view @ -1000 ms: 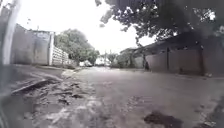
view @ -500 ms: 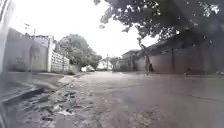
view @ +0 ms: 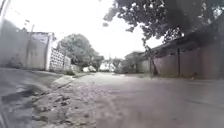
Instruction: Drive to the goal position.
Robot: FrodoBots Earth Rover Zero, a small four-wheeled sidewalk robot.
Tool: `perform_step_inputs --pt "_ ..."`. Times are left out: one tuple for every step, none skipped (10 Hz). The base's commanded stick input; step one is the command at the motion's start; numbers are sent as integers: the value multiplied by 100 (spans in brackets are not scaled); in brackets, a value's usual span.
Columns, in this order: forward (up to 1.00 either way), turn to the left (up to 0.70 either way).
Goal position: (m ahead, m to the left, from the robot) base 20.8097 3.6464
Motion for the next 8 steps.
perform_step_inputs --pt "100 2" --pt "100 3" --pt "100 3" --pt "100 3" --pt "100 3" --pt "100 8" --pt "100 21" --pt "100 30"
